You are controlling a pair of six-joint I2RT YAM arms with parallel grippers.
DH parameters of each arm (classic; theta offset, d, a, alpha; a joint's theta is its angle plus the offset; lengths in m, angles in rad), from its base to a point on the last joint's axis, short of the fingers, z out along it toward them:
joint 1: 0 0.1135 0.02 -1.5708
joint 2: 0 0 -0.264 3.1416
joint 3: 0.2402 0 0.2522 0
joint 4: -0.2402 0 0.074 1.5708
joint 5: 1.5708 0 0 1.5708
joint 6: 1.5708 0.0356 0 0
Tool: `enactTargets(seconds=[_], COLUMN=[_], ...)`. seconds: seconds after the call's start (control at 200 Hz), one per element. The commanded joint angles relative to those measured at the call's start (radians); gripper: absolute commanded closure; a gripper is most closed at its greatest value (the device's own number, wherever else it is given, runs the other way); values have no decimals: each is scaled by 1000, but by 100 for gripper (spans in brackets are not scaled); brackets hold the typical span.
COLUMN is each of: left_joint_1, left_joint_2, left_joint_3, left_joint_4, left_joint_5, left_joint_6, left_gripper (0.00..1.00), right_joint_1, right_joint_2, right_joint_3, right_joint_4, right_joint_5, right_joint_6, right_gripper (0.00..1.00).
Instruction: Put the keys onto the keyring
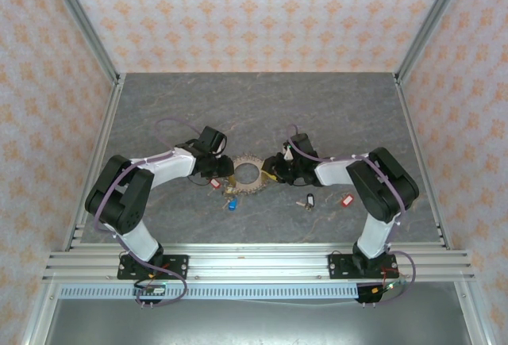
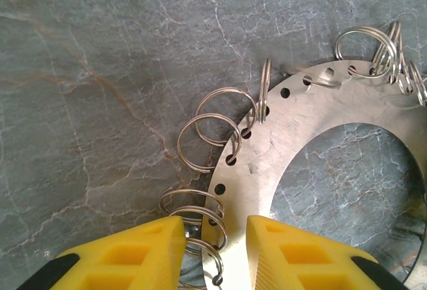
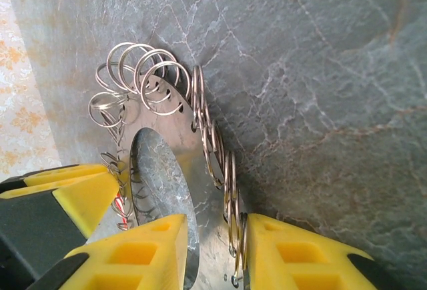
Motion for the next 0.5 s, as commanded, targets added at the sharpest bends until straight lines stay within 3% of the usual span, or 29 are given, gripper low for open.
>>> enactTargets(seconds=[0.0, 0.345, 0.495], left_joint_1=[3, 1, 2], left_joint_2=[19, 0, -31], left_joint_3=[-8, -18, -23], left_joint_4=[-10, 1, -1], left_joint_5=[-25, -31, -47], left_joint_6=[-3, -39, -46], left_gripper=[69, 69, 68], right_joint_1=[6, 5, 5], right_joint_2=[16, 54, 22], right_joint_3=[12, -7, -24], right_joint_4=[69, 152, 152], right_joint_5=[-11, -12, 13], right_joint_6=[18, 34, 24], right_gripper=[71, 76, 84])
